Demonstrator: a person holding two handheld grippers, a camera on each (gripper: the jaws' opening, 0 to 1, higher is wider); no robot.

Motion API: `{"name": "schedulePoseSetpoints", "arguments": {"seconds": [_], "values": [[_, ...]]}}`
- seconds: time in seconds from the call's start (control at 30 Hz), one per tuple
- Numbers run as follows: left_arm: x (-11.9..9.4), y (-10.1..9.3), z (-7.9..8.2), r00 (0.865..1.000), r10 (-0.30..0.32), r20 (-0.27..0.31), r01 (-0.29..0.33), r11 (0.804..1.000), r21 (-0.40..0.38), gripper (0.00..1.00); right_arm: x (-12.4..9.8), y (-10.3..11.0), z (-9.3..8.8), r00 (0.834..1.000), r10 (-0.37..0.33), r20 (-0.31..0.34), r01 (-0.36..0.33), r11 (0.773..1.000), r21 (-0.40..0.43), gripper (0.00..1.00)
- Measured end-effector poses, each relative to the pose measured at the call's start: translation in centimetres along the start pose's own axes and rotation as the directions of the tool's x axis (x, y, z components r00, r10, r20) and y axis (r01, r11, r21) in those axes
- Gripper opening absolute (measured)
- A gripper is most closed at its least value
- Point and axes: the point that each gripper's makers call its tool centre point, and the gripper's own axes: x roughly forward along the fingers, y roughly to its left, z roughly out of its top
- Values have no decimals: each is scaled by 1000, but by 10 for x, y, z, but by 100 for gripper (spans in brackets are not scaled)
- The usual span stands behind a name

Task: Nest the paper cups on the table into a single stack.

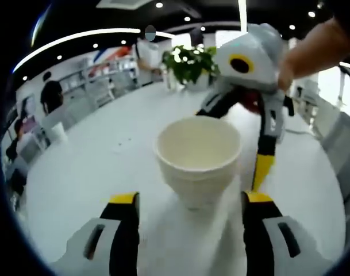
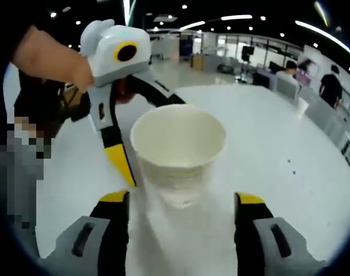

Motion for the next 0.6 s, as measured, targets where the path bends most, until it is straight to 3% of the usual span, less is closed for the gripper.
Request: {"name": "schedulePoseSetpoints", "arguments": {"seconds": [0.07, 0.17, 0.23, 0.33, 0.47, 0.6], "values": [[-8, 4, 6, 999, 33, 21, -33, 999, -13, 88, -8, -3, 6, 999, -32, 29, 32, 999, -3, 100], [-21, 6, 9, 996, 79, 33, -78, 996, -30, 98, -24, -6, 12, 995, -70, 67, 69, 997, 20, 100], [-33, 14, 10, 986, 156, 54, -156, 988, -10, 98, -34, 1, 15, 992, -82, 94, 77, 996, 55, 100], [-47, 4, 12, 983, 172, 71, -164, 980, -110, 98, -54, 12, 17, 983, -128, 130, 124, 992, 32, 100], [-72, -11, 13, 969, 220, 114, -208, 972, -114, 98, -77, 26, 9, 972, -176, 156, 164, 983, 84, 100], [-90, -29, 6, 963, 243, 115, -227, 964, -139, 98, -98, 45, -4, 962, -211, 174, 191, 973, 127, 100]]}}
